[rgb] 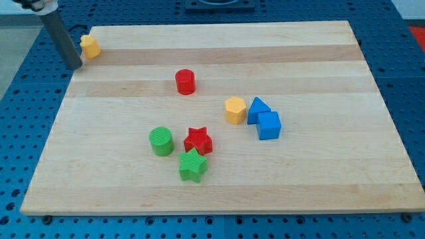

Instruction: Push the red circle up and left a bit

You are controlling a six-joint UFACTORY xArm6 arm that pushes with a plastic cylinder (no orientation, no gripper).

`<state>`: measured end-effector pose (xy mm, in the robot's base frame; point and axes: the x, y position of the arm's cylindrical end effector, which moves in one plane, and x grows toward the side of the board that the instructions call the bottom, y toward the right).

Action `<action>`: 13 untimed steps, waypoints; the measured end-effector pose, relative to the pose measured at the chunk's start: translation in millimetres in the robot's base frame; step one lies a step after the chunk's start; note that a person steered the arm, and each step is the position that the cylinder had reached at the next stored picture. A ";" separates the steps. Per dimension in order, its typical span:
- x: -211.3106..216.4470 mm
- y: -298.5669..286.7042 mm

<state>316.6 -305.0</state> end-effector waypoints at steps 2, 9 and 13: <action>-44.8 4.7; 62.1 281.9; 52.1 135.9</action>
<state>368.7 -169.1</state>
